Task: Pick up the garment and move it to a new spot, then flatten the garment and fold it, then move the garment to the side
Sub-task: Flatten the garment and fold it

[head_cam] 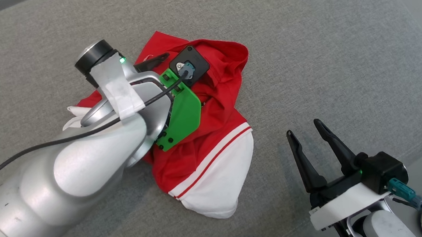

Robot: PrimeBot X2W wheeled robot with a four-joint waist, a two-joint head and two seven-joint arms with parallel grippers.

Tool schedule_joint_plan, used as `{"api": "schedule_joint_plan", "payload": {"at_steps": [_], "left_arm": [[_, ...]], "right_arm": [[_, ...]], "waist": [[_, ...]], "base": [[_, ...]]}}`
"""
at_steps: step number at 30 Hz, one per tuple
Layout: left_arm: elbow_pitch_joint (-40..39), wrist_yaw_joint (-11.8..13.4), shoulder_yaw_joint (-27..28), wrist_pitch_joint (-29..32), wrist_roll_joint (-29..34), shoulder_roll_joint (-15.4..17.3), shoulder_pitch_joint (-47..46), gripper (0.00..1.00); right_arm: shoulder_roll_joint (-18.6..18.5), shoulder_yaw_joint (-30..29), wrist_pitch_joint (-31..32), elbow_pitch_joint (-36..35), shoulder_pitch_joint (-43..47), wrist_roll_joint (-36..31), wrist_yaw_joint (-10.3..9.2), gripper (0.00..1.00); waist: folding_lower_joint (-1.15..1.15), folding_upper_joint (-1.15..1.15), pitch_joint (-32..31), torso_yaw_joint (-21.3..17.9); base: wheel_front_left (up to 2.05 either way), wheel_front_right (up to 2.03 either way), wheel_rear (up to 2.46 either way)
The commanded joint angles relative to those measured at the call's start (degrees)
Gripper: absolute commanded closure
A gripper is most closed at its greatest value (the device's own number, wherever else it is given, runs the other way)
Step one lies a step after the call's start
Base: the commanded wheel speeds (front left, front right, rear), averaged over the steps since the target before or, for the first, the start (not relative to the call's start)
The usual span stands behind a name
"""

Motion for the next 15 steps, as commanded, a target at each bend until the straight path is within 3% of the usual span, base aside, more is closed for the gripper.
{"api": "schedule_joint_plan", "payload": {"at_steps": [1, 2, 9, 15], "left_arm": [[0.03, 0.03, 0.09, -1.12, 0.37, -0.61, 0.14, 0.63], [0.16, -0.13, 0.12, -1.55, 0.30, -1.08, -0.07, 1.00], [0.40, -2.23, 2.31, -0.20, -4.00, -4.05, -2.69, 1.00], [-3.39, -6.80, 5.59, 12.64, -10.80, -0.73, -11.71, 1.00]], "right_arm": [[-0.11, 0.22, -0.19, -0.02, -0.01, 0.57, 0.01, 0.00], [-0.11, 0.29, -0.19, -0.01, 0.04, 0.68, 0.01, 0.00], [-0.12, 0.08, -0.19, 0.09, -0.28, 1.13, 0.01, 0.00], [-0.11, 0.82, -0.19, 0.85, -0.32, 1.15, 0.01, 0.00]], "waist": [[0.00, 0.48, 0.54, -0.83], [0.00, 0.48, 0.53, -0.98], [0.00, 0.48, 0.19, -0.92], [0.00, 0.48, -2.33, 0.30]], "base": [[0.00, 0.00, 0.00], [0.00, 0.00, 0.00], [0.00, 0.00, 0.00], [0.00, 0.00, 0.00]]}}
